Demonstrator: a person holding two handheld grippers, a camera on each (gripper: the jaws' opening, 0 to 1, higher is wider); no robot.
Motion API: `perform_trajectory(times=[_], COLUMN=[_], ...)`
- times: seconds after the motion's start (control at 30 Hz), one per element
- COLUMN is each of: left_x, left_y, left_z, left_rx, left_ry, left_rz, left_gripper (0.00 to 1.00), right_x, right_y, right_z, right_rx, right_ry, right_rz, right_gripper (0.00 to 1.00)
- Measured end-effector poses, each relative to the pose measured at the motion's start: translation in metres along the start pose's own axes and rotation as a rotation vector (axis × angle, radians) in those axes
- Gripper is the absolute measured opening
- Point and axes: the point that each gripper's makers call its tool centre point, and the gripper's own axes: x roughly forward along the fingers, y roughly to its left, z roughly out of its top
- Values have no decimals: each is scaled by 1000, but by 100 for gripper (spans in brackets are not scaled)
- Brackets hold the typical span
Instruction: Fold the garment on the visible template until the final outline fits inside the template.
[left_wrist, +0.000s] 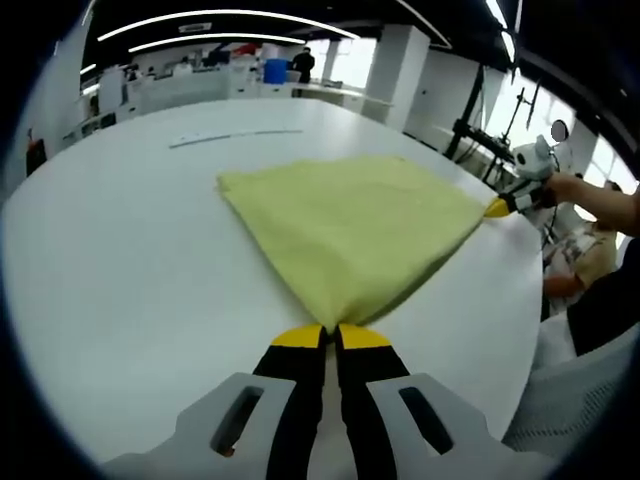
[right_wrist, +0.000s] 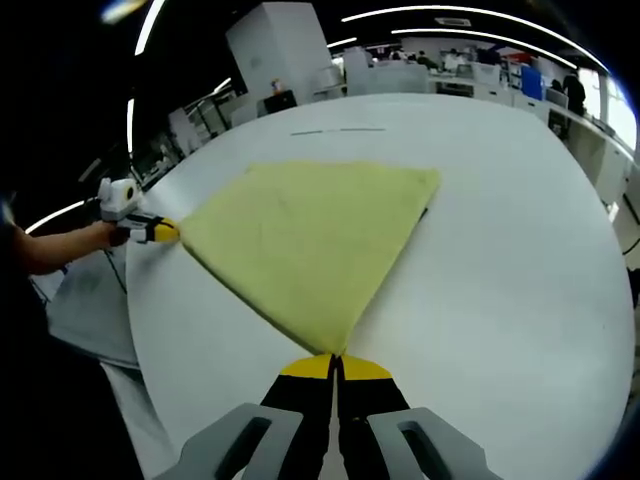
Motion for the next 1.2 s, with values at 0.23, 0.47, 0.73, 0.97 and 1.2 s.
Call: perform_trajectory(times=[0.23,0.47,0.73,0.97,1.2], left_x=[-2,-6,-20,-37,-56], left_y=[0,-3,-2,-9,-11], left_z=[0,10,23,29,41], left_rx=[2,14,4,0,-19], left_ry=[-17,-56,-99,-111,-158], left_rz=[14,28,65,77,94], left_gripper=[12,37,67,82,94], right_x=[1,-4,-14,-25,-38], right_y=[4,11,30,43,58], right_z=[3,17,31,43,60], right_rx=[-13,-35,-109,-124,-148], right_ry=[-10,-70,-103,-145,-203], right_rz=[-3,-4,10,2,-2], right_gripper=[7,41,66,88,98])
